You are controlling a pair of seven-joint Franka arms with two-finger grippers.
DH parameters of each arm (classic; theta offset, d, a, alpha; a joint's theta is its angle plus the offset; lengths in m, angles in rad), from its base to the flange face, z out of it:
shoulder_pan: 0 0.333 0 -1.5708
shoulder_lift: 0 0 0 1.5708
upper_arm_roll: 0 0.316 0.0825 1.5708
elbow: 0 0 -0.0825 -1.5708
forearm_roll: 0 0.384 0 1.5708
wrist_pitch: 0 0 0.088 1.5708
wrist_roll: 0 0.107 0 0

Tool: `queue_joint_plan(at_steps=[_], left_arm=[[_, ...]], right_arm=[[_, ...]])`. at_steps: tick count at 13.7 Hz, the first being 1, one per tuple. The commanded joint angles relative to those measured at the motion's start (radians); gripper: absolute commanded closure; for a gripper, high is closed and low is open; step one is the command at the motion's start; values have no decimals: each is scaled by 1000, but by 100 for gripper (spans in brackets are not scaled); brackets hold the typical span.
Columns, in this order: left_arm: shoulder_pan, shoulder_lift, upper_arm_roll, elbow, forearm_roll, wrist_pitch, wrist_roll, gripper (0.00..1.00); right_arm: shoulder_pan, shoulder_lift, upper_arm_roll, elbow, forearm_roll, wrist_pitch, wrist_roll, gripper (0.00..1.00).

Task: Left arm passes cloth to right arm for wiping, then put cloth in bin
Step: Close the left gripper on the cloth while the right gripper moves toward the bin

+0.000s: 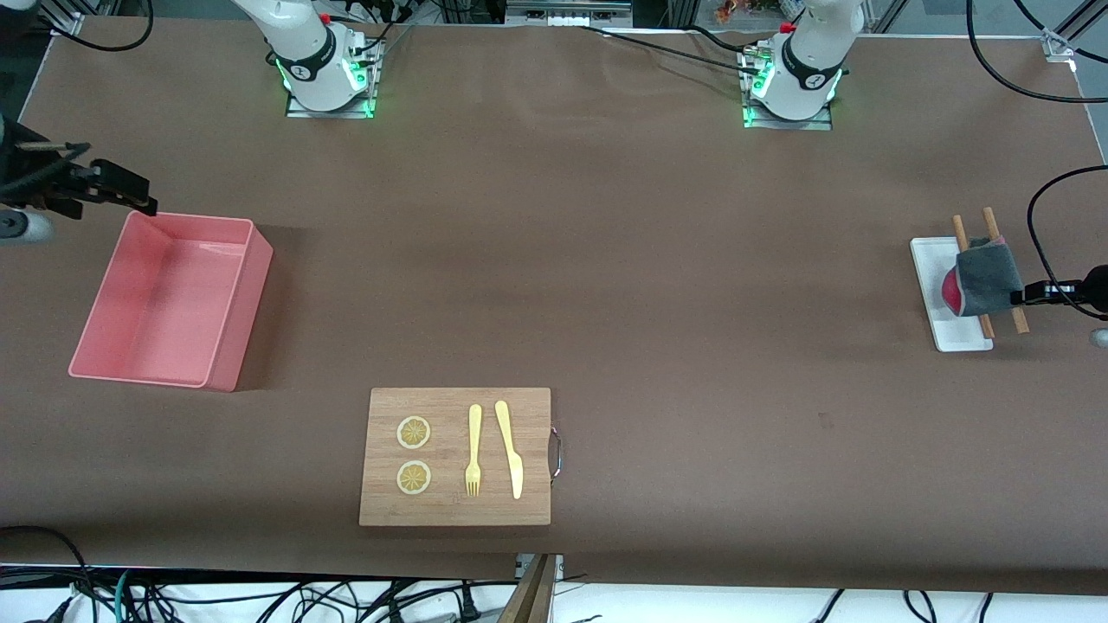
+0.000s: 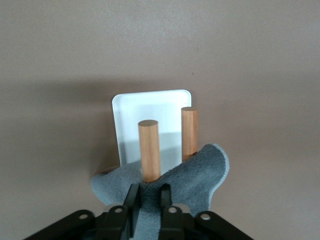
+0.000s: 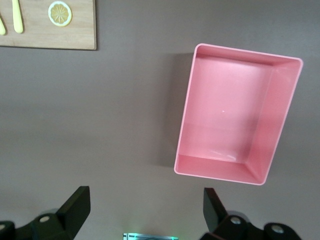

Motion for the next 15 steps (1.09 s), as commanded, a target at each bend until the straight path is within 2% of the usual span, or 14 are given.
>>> queue_joint_plan(at_steps=[1,2,4,11,15], left_arm=[[3,11,-2,23,-23,-10,27,89],[3,11,-2,23,-22,-10,27,95],[2,9,-2,23,-23,-10,27,100],[-3,2,-5,30,-23,-16,20,100],[-39,3,-6,150,-25,-154,-11,100]], right_arm=[[10,36,-1,19,-3,-15,-18,0],[7,45,-3,24,-3,-13,-18,0],[9,47,-4,24,-6,-15,-18,0],[17,59,-3,25,-1,1,1,0],[21,86,-1,44,43,5,79,0]])
